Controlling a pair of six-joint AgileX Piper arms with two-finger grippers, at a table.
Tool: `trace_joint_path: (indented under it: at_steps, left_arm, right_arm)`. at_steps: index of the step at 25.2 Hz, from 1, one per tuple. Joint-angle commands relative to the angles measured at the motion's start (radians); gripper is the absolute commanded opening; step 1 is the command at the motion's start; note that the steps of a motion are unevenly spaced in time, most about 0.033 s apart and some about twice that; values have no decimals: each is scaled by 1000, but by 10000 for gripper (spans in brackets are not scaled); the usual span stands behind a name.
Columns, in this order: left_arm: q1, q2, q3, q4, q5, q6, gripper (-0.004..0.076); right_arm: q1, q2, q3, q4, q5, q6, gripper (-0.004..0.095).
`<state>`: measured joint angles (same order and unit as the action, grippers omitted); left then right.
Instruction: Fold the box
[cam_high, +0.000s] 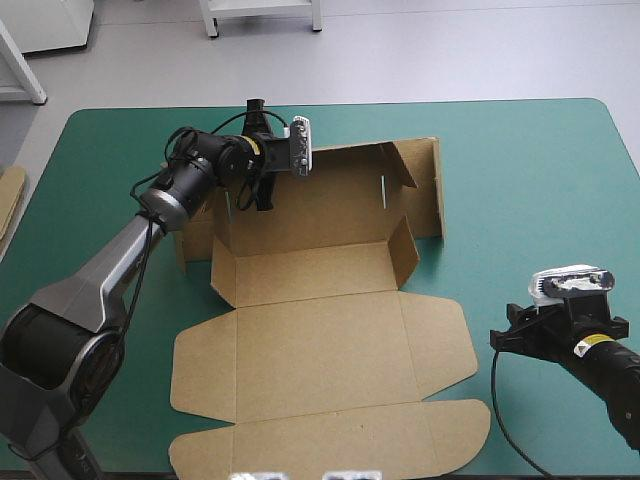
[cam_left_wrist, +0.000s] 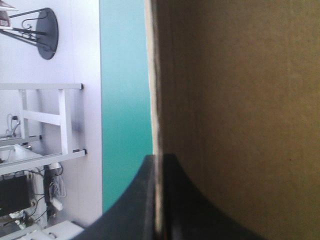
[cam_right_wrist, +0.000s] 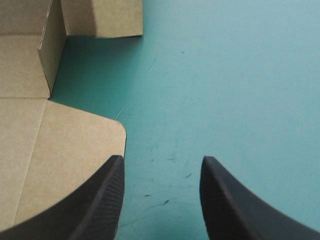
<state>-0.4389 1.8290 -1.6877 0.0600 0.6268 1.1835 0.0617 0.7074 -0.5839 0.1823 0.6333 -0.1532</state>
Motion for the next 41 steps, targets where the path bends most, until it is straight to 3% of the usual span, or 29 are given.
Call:
trace_joint_path:
  at_steps: [1, 4, 11, 14, 20, 22, 25, 28, 41]
  left_arm:
    - [-56, -55, -35, 167, -87, -195, -9]
    - [-102, -55, -22, 295, -49, -364, -9]
    - [-243, -128, 157, 643, -77, -666, -9]
    - [-325, -193, 309, 897, -134, -902, -9]
    - [-401, -235, 441, 1251, -121, -1246, -8]
    - [-405, -235, 461, 1279, -121, -1263, -9]
    - [-405, -235, 486, 1315, -113, -1326, -9]
    - [-409, -235, 488, 1326, -107, -1347, -8]
    - [-409, -235, 488, 1383, -114, -1347, -8]
  right_arm:
    - [1, 44, -47, 10, -35, 9, 439]
    - [1, 82, -78, 9, -26, 13, 439]
    - [1, 162, -178, 7, 20, 13, 440]
    - [1, 218, -268, -17, 65, 16, 439]
    - [-69, 357, -463, -84, 135, 59, 441]
    - [-128, 414, -537, -55, 141, 51, 441]
    - [-199, 524, -704, 81, 155, -32, 441]
    - [-206, 625, -864, 156, 191, -96, 441]
    - [-174, 1198, -1622, 207, 524, -74, 441]
